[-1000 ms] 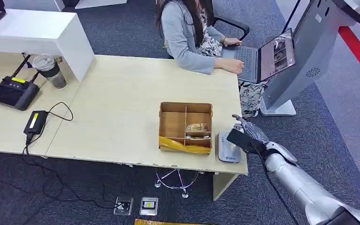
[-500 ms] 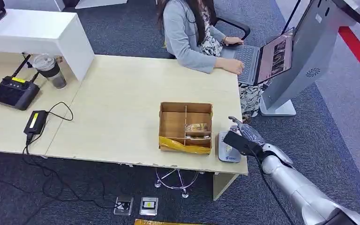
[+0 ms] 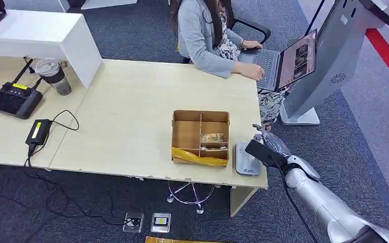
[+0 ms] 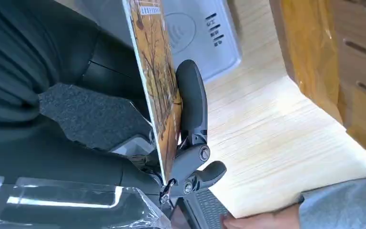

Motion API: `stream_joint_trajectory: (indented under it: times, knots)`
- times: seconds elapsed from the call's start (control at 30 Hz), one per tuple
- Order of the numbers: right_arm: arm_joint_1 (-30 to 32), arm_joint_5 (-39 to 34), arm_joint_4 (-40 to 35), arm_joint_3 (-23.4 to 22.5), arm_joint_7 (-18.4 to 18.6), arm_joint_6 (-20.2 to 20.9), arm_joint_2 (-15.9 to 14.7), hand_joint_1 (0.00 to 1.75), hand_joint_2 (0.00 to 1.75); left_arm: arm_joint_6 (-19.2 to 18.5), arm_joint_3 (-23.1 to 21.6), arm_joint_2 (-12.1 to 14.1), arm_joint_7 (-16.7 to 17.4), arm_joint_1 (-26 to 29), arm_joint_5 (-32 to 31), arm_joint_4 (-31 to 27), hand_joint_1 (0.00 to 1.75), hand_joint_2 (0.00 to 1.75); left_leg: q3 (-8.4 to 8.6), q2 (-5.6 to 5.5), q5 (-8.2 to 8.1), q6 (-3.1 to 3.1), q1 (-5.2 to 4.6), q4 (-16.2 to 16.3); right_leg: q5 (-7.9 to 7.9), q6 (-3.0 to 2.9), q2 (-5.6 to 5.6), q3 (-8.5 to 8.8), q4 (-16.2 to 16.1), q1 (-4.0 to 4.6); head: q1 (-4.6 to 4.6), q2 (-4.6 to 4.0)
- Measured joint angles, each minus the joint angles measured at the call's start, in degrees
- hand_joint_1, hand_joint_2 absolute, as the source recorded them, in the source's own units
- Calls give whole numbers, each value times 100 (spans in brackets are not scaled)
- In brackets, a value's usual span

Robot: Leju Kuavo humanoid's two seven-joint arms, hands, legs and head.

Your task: Pass the card to the sensor for recognition and then transmit it.

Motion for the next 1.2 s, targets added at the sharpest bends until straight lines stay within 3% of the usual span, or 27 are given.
stream_joint_trajectory:
  times: [0.5,1.2]
  knots:
    - [67,-7,129,-122,-22,-59,22,175,175,39,-39,0,0,0,44,0,0,0,-1,0,0,0,0,0,0,0,0,1,0,0,2,0]
    - [133,160,251,-136,-4,-173,273,175,175,44,-107,9,0,-1,127,0,0,0,-1,0,0,0,0,0,0,0,0,-1,0,0,2,0]
